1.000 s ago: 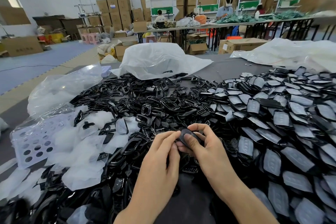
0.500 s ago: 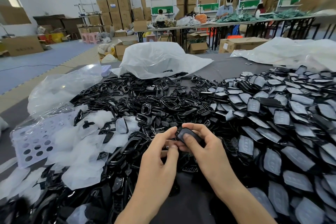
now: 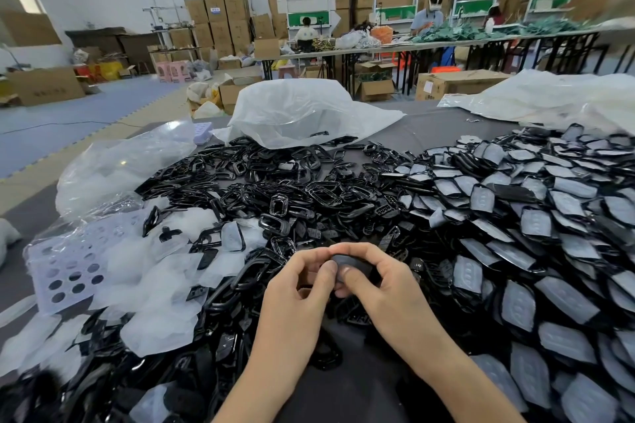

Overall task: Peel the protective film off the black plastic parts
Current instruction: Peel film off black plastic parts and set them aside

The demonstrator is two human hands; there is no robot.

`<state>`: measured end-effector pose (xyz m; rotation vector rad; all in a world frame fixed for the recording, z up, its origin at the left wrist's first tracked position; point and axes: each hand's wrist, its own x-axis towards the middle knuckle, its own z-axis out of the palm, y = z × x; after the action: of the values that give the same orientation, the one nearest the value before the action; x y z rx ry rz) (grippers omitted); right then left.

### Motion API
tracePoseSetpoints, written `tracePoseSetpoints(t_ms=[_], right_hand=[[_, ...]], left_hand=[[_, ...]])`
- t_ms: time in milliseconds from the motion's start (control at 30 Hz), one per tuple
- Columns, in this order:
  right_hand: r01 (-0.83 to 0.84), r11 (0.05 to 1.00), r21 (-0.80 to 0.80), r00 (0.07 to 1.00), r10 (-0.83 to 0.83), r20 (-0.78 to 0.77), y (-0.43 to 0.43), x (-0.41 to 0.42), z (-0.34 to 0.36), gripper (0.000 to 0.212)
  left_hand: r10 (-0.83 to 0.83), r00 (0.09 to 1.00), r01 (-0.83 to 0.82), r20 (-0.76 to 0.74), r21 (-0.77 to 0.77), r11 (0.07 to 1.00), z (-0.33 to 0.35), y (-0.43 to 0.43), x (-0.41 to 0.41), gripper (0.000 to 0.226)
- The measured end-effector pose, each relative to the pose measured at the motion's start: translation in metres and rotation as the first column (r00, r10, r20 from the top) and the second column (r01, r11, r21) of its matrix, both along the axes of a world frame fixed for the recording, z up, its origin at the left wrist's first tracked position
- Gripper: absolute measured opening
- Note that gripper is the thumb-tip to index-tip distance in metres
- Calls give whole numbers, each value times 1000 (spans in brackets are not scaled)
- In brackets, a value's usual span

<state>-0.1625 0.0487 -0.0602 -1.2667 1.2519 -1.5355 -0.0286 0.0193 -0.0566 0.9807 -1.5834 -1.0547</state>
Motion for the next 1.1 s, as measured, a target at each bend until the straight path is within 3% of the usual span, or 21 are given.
tracePoseSetpoints(t_ms=[133,300,700,800,933,1100], right_hand=[[-24,1000,17,998,23,62,1,0,-1,30],[7,1000,-3,1000,-7,8,0,3,0,31],[49,999,-11,998,-49,42,-1,-2,3,29],[35,999,7,999,-35,20,0,-3,4,33],[-3,1000,8,1000,3,1,1,-5,8,33],[-4,1000,29,972,-3,236,-2,-3,2,18]], left_hand=[[52,996,-47,77,-70,996,-4,-1,1,14],[105,984,-76,141,-195,978,-3,3,2,22],[39,986,10,162,-289,957,0,5,2,30],[32,986,10,163,-250,968,0,6,1,29],[-6,997,12,71,-85,996,-1,3,0,21],[28,999,-25,43,-66,997,0,-1,1,15]])
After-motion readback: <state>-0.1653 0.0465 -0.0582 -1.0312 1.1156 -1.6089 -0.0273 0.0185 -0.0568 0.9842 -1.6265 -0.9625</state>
